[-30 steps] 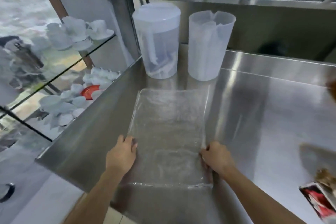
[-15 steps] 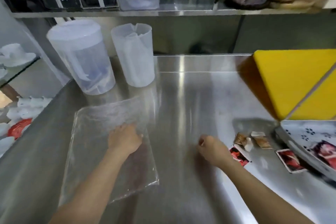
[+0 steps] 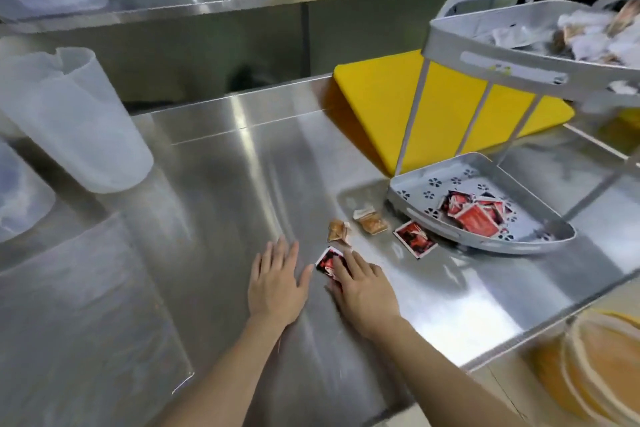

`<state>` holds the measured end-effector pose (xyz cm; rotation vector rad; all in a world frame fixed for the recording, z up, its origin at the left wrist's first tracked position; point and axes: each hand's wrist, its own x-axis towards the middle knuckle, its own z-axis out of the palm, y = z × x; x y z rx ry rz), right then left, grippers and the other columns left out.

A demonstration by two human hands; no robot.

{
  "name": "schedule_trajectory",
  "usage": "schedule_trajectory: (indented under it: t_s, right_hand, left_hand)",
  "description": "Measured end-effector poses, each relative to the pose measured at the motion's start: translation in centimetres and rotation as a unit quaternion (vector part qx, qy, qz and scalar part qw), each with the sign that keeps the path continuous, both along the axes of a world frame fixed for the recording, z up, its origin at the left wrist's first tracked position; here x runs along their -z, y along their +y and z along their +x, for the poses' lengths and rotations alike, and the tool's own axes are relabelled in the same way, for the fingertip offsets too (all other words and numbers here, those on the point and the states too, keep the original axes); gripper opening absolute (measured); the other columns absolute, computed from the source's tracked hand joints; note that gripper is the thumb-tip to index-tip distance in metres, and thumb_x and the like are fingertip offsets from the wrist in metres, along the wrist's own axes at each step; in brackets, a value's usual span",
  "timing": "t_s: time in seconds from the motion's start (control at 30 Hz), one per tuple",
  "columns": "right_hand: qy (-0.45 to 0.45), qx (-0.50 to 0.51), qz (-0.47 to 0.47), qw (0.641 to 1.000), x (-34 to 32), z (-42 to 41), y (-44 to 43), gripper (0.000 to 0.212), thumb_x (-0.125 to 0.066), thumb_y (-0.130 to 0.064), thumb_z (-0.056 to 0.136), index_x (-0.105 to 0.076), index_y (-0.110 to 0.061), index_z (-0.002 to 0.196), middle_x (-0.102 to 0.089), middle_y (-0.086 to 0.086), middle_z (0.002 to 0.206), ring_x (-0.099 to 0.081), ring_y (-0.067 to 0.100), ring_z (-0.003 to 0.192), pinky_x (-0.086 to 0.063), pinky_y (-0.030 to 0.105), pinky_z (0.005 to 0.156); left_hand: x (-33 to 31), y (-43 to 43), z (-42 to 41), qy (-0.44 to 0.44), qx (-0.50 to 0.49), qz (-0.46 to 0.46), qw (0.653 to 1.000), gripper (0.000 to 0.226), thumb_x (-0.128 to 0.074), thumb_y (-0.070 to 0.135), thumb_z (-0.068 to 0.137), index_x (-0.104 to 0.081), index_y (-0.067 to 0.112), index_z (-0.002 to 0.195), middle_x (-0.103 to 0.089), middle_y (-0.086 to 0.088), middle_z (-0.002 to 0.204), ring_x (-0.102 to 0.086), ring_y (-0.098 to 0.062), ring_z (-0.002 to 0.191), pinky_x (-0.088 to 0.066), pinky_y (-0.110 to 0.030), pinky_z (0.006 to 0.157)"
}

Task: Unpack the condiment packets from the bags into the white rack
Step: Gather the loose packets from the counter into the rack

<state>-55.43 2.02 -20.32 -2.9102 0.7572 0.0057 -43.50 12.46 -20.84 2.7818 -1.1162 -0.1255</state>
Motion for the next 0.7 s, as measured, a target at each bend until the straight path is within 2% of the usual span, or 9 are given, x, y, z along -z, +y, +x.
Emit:
schedule_trajectory:
  t_s: [0.1,0.17,0.27,0.37,0.43,0.5,0.53,0.63,0.7]
  right_hand:
    - [-0.041,-0.020,-0.083,0.995,0.7,-0.1,0.1,0.024,-0.046,-0.014,0.075,-0.066,-0.007,0.084,-0.072,0.013,0.084,-0.070,0.027,0.076,-0.055,0.029,0.060]
    - [-0.057,-0.023,-0.115,0.991,0.3,0.0,0.1,0.022,-0.041,-0.008,0.071,-0.062,-0.009,0.072,-0.068,0.008,0.068,-0.067,0.023,0.061,-0.051,0.026,0.052]
    - [-0.094,0.005,-0.108,0.990,-1.3,0.2,-0.3,0.015,-0.043,-0.013,0.065,-0.057,-0.015,0.057,-0.060,0.000,0.047,-0.057,0.019,0.037,-0.035,0.019,0.035]
    - [-0.140,0.064,-0.124,0.980,-3.1,-0.4,-1.6,0.019,-0.042,-0.017,0.065,-0.059,-0.015,0.058,-0.058,0.001,0.044,-0.053,0.021,0.031,-0.029,0.019,0.029]
    - [-0.149,0.121,-0.145,0.971,-3.7,-1.4,-3.0,0.009,-0.056,-0.013,0.064,-0.065,-0.011,0.068,-0.065,0.003,0.054,-0.057,0.023,0.038,-0.035,0.021,0.032]
    - [-0.117,0.171,-0.139,0.968,-3.4,-2.7,-4.6,0.027,-0.072,-0.009,0.057,-0.067,-0.004,0.084,-0.072,0.012,0.073,-0.066,0.026,0.052,-0.046,0.024,0.041]
    - [-0.093,0.190,-0.127,0.969,-3.2,-3.5,-5.3,0.032,-0.068,-0.012,0.062,-0.067,-0.001,0.091,-0.073,0.016,0.082,-0.069,0.028,0.060,-0.050,0.027,0.047]
    - [-0.029,0.197,-0.069,0.978,-1.6,-5.5,-6.2,0.049,-0.030,-0.030,0.082,-0.059,-0.003,0.111,-0.068,0.022,0.104,-0.065,0.037,0.095,-0.053,0.042,0.074]
    - [-0.027,0.223,-0.024,0.974,-0.9,-6.0,-6.3,0.046,-0.030,-0.034,0.085,-0.055,-0.007,0.113,-0.061,0.019,0.116,-0.055,0.037,0.111,-0.046,0.046,0.087]
  left_hand:
    - [0.5,0.1,0.1,0.000,0.004,0.002,1.000,0.077,-0.003,0.059,0.081,-0.029,0.024,0.144,-0.030,-0.004,0.153,-0.024,-0.024,0.143,-0.016,-0.041,0.117]
    - [0.5,0.1,0.2,0.004,0.002,-0.006,1.000,0.078,-0.001,0.059,0.080,-0.026,0.025,0.145,-0.027,-0.003,0.154,-0.020,-0.023,0.144,-0.013,-0.040,0.117]
    - [0.5,0.1,0.1,0.003,0.001,-0.015,1.000,0.080,0.001,0.060,0.078,-0.026,0.025,0.145,-0.025,-0.002,0.155,-0.018,-0.022,0.144,-0.011,-0.039,0.118]
    - [0.5,0.2,0.2,0.008,0.002,-0.019,1.000,0.082,0.005,0.060,0.076,-0.022,0.026,0.146,-0.020,-0.001,0.157,-0.013,-0.021,0.145,-0.007,-0.038,0.118]
    - [0.5,0.2,0.2,0.009,0.003,-0.021,1.000,0.083,0.006,0.060,0.076,-0.021,0.025,0.146,-0.019,-0.001,0.157,-0.012,-0.021,0.146,-0.006,-0.038,0.118]
    - [0.6,0.2,0.2,0.010,0.004,-0.022,1.000,0.083,0.007,0.060,0.076,-0.020,0.025,0.146,-0.017,-0.001,0.157,-0.010,-0.020,0.146,-0.006,-0.038,0.119]
    - [0.6,0.3,0.1,0.012,0.004,-0.023,1.000,0.083,0.007,0.061,0.076,-0.020,0.025,0.146,-0.017,-0.001,0.157,-0.010,-0.020,0.146,-0.006,-0.038,0.119]
    - [0.6,0.3,0.2,0.010,0.004,-0.022,1.000,0.084,0.009,0.060,0.075,-0.019,0.026,0.147,-0.016,0.000,0.157,-0.009,-0.019,0.146,-0.005,-0.038,0.119]
    - [0.6,0.3,0.2,0.005,0.004,-0.018,1.000,0.084,0.010,0.060,0.075,-0.018,0.026,0.147,-0.016,0.000,0.158,-0.009,-0.019,0.146,-0.006,-0.037,0.119]
